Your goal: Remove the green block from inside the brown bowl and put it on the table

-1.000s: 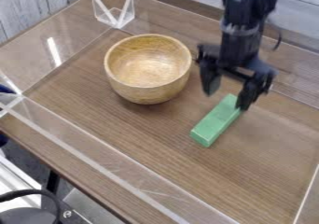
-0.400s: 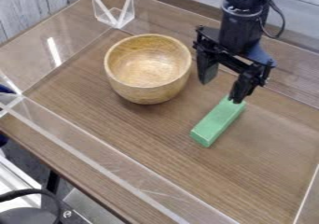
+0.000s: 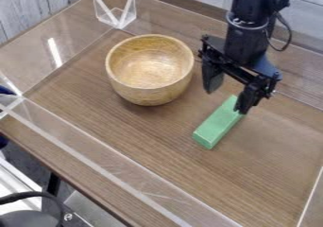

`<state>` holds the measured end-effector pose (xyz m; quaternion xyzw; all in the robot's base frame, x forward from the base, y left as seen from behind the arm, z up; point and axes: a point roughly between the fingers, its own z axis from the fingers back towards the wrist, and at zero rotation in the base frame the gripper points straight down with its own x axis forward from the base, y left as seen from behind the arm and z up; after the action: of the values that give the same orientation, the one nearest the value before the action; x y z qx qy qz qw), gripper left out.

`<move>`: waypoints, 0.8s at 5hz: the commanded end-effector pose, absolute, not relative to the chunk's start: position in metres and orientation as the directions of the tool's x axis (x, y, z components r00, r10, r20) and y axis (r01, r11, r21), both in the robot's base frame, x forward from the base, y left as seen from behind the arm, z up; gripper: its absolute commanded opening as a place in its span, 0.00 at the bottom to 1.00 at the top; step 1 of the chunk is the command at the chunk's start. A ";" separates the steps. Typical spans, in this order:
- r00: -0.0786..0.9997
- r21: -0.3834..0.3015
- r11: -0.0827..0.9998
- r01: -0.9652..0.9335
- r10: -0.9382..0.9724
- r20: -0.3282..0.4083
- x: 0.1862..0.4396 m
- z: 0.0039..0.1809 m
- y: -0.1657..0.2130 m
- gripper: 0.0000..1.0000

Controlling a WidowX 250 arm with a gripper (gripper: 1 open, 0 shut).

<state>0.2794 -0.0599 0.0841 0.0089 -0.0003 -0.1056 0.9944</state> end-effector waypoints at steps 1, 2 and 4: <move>0.978 -0.004 0.981 0.192 -0.191 0.085 0.287 0.106 -0.058 1.00; 0.982 -0.029 0.985 0.168 -0.164 0.098 0.288 0.107 -0.052 1.00; 0.986 -0.037 0.991 0.130 -0.125 0.112 0.295 0.106 -0.047 1.00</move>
<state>0.2849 -0.0469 0.0857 -0.0187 -0.0156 -0.0665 0.9975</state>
